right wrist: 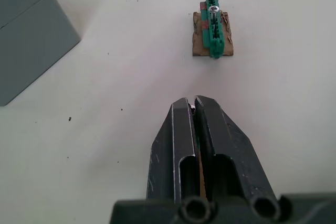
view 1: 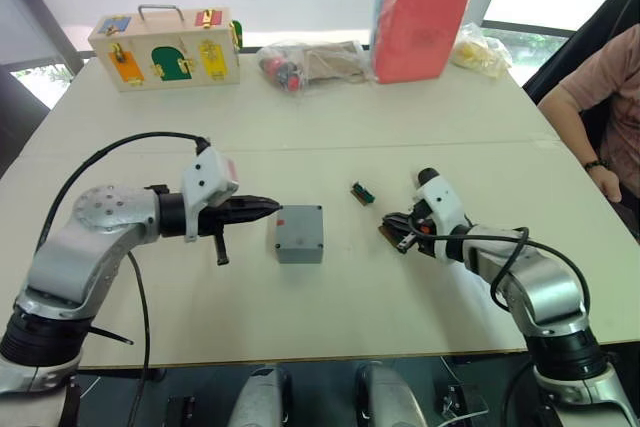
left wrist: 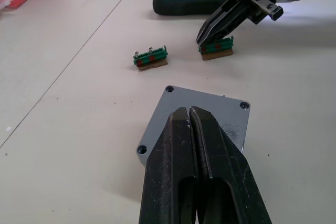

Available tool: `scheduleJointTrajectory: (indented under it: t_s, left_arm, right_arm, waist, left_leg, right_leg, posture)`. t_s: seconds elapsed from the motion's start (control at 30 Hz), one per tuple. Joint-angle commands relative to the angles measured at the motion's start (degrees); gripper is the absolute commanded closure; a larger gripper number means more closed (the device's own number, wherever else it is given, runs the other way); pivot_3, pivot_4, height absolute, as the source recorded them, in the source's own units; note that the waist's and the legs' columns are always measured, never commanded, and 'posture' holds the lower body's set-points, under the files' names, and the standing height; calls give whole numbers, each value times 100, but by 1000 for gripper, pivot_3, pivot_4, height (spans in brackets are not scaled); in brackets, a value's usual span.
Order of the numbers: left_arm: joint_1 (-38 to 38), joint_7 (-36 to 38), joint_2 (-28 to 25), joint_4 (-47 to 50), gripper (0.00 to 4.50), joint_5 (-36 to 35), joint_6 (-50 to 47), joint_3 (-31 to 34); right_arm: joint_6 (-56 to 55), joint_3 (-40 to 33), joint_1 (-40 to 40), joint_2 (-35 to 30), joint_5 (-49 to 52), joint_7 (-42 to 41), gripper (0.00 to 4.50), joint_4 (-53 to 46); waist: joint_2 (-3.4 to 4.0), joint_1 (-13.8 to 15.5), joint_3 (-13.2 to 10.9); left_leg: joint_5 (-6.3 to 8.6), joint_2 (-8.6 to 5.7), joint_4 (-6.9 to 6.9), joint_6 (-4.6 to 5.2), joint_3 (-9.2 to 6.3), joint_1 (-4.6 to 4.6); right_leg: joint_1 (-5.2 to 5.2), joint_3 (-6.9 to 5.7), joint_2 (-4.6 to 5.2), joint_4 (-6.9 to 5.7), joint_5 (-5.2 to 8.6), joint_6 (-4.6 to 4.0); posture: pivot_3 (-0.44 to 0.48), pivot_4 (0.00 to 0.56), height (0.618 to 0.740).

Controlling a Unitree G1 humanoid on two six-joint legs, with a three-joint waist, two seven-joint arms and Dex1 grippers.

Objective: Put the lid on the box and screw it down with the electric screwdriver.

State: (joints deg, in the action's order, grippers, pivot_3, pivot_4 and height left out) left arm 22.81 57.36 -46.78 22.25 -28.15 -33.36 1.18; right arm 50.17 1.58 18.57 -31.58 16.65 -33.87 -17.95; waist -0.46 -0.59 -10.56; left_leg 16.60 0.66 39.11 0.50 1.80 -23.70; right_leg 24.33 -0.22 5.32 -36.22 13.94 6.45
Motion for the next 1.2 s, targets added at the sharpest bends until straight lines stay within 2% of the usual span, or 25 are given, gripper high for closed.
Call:
scheduleJointTrajectory:
  t_s: [0.03,0.17,0.23,0.37,0.5,0.77,1.2]
  left_arm:
    - [-138,49,-104,147,4500,-59,88,171]
    - [-235,85,-157,64,4500,-41,157,238]
    - [-250,78,-163,5,4500,-21,180,261]
    - [-263,63,-165,-54,4500,-4,229,262]
    - [-331,42,-194,-49,4500,50,288,258]
    - [-492,-79,-222,137,4500,-9,220,339]
    - [-510,-160,-206,236,4500,-30,142,320]
  right_arm:
    - [219,-376,343,-160,294,-44,4412,-431]
    - [480,-401,594,-354,619,-283,4412,-693]
    - [741,-260,970,-345,870,-390,4412,-872]
    - [1193,212,1790,87,1129,-300,4412,-806]
    - [1239,698,2219,458,964,-133,4412,-360]
    - [790,1262,2412,599,681,-243,4412,236]
    - [531,1414,2495,688,488,-404,4412,576]
  waist:
    - [0,-5,0]
    - [0,-6,0]
    - [0,-6,0]
    - [0,-25,0]
    - [0,2,0]
    - [0,-11,0]
    - [0,-14,0]
  left_leg:
    - [0,0,0,0,0,0]
    - [0,2,0,0,-2,0]
    - [0,2,0,0,-2,0]
    - [0,4,0,0,-3,2]
    - [0,10,-3,0,-8,2]
    - [-1,-4,1,-1,0,-1]
    - [-1,-2,0,-1,-2,-1]
  right_leg:
    - [0,0,0,0,0,0]
    - [0,0,-2,0,0,0]
    - [0,0,-2,0,0,0]
    - [0,0,-4,-1,0,0]
    - [1,-1,-13,-1,1,-2]
    - [0,0,6,-1,0,-2]
    - [1,-1,2,-1,0,-2]
  posture:
    - [0,150,730]
    - [0,150,730]
    - [0,150,730]
    - [0,150,730]
    - [0,150,730]
    - [0,150,730]
    - [0,150,730]
